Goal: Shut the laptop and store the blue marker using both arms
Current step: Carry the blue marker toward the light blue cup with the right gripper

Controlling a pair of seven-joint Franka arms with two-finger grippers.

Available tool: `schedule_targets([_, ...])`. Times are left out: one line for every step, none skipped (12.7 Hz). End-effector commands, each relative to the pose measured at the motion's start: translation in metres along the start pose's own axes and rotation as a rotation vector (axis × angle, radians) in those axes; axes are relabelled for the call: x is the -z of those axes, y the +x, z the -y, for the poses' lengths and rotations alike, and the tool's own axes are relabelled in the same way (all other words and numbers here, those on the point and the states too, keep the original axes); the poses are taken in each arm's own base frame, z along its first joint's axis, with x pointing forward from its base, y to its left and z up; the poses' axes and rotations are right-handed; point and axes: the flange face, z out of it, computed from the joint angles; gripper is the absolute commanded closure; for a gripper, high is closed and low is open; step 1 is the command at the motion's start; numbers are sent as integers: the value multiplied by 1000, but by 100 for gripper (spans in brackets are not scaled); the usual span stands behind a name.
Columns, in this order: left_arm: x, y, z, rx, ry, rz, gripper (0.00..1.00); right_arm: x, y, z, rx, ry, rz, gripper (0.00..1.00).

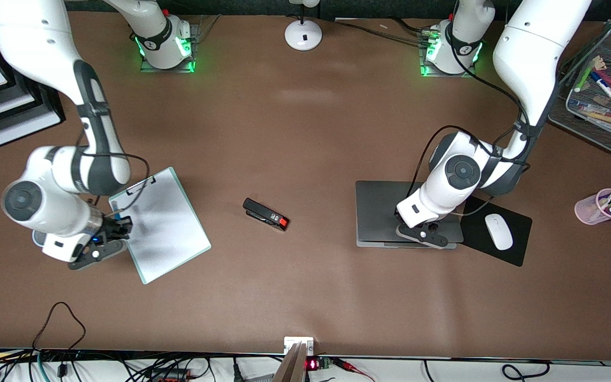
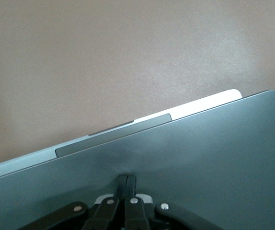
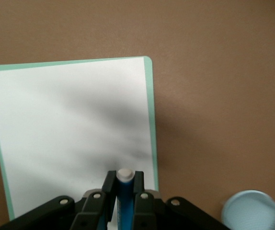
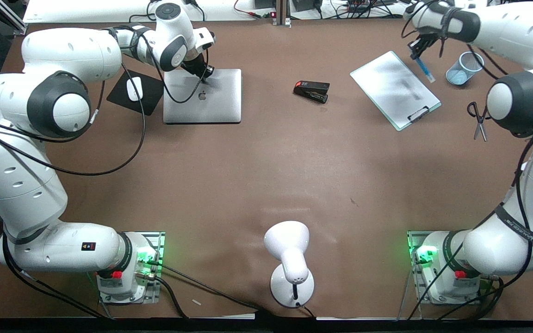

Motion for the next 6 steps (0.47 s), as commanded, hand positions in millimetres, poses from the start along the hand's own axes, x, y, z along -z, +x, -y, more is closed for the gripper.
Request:
schedule_targets([-13,9,4,-13,6,-15,100,22,-20,-29,45,68,-42,96])
schedule_targets([-14,11,5,-9,-1,-41,100,37,-25,-36,70,88,-69,96])
schedule_targets([-19,11,6,-8,-4,-44,100,46,-32,-46,91,108,-82,96])
schedule_targets([-22,11,6,-6,-6,-41,100,52,-39,-56,116,135,-108,95])
schedule_targets([-26,11,6,-6,-8,-37,100,66,-42,-63,155,145,-154,95])
schedule_targets([-32,9,6,-4,-9,-28,100,73,-46,-68,202,150,-173,95])
